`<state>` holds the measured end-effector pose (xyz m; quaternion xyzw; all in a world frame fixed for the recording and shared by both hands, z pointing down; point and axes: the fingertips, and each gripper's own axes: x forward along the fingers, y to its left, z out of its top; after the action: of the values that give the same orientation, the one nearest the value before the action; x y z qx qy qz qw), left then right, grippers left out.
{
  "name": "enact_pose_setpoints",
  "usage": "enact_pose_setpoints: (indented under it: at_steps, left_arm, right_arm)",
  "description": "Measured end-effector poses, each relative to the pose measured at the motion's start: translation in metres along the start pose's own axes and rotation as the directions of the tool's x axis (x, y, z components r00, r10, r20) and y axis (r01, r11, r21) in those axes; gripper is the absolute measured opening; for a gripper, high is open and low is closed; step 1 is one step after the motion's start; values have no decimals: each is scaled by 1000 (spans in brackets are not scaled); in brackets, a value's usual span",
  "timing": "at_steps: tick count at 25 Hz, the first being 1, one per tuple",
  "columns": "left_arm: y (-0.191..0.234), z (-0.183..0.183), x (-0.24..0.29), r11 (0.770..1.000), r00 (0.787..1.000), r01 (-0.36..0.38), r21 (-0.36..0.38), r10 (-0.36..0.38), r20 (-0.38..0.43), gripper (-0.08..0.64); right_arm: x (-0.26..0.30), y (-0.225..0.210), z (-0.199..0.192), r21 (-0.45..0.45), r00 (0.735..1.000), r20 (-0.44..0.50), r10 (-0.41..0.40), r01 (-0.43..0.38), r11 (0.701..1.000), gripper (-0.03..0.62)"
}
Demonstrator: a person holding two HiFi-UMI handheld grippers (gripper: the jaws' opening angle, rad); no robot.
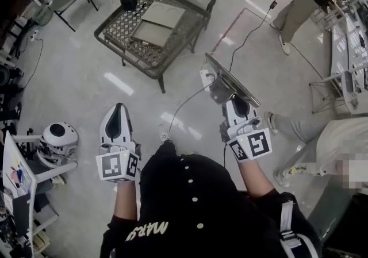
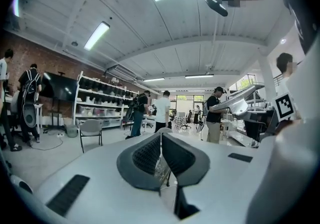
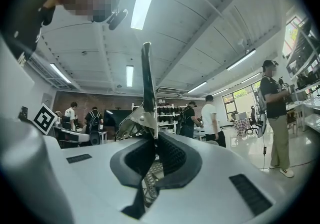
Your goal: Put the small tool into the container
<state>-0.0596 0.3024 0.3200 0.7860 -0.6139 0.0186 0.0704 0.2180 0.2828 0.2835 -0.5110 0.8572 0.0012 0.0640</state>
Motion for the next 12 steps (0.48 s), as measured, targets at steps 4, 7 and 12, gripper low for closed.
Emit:
enact_pose_setpoints:
  at_steps: [4, 7, 12]
  left_arm:
    - [24, 10, 27, 1000, 1000, 7, -6, -7, 6, 34]
    - [42, 15, 45, 1000, 1000, 26, -1, -26, 10, 34]
    - [78, 21, 75, 999, 999, 45, -3, -45, 21, 34]
  right_arm:
    - [39, 1, 0, -1, 1000, 3, 0, 0, 1000, 15]
    - [66, 3, -1, -7, 1000, 11, -6, 6, 1000, 15]
    - [113, 7, -4, -4, 999, 21, -29, 29, 1000, 15]
